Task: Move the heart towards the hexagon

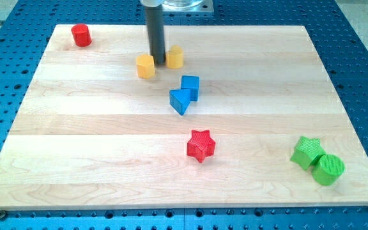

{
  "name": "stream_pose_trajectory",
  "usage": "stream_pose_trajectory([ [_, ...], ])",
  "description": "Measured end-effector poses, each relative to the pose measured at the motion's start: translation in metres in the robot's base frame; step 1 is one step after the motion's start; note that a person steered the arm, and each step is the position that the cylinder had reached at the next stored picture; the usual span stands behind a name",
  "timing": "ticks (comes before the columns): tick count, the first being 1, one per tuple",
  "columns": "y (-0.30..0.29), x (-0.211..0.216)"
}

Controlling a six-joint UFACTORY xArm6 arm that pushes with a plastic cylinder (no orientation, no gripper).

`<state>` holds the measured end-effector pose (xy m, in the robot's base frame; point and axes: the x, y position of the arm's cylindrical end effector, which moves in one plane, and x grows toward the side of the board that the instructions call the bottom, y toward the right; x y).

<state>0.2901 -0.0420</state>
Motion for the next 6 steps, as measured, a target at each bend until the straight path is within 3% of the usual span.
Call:
stream_pose_trajectory([
  [1, 0.026, -0.022],
  [2, 0.072, 0.022],
  [3, 0.054, 0.021],
  [4, 0.054, -0.014],
  [5, 0.025, 0.003],
  [6, 0.025, -0.013],
])
